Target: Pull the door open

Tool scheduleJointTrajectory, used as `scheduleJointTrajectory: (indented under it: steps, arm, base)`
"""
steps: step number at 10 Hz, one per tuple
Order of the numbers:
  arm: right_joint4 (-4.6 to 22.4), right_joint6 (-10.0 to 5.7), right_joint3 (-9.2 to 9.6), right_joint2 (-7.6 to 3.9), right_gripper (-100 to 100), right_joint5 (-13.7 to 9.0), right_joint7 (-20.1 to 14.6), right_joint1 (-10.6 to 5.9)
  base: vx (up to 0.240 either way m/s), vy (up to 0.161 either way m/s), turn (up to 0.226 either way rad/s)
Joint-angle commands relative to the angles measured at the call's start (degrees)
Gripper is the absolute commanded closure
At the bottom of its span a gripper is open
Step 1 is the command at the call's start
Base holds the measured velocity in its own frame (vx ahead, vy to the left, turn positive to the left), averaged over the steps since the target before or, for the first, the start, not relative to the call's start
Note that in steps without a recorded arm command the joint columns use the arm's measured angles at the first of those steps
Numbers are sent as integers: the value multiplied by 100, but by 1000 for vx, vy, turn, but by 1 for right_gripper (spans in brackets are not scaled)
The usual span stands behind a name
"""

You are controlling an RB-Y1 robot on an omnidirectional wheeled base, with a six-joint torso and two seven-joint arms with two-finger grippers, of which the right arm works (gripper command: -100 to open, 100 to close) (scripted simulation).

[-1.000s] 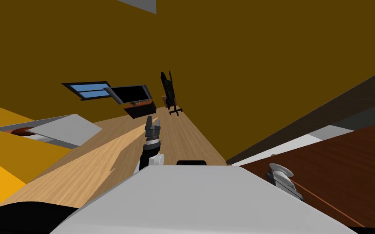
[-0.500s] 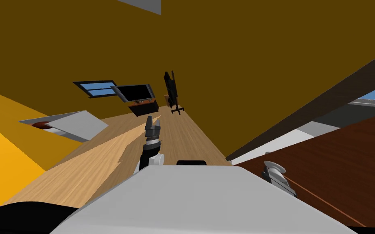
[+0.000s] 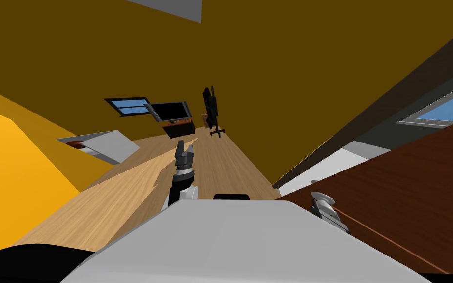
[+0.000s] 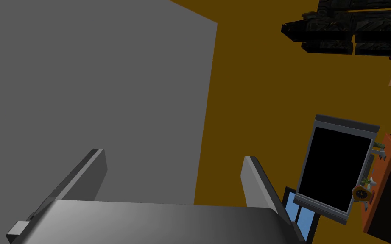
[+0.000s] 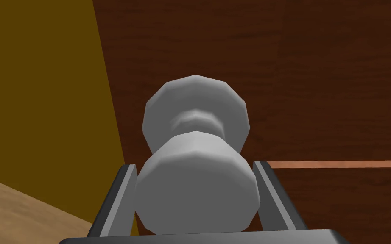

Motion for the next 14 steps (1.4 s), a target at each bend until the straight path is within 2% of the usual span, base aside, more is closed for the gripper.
scheduleJointTrajectory:
  steps: [1,2,3,8,9,10,14]
  arm:
    - [0,0,0,0,100,0,0,0]
    - [-22,-98,129,-3,100,108,-70,53]
    - [-31,-121,154,-9,100,131,-85,67]
    - [-158,-443,511,-92,100,458,-297,265]
    - [-55,-416,480,-96,100,427,-279,186]
    - [-64,-507,590,-102,100,527,-330,236]
    - [-129,-722,804,-161,100,738,-432,340]
  base:
    - [-114,35,29]
    - [-153,62,54]
    - [-211,27,41]
    - [-244,69,45]
    - [-104,36,4]
    - [-148,-8,41]
    - [-203,6,45]
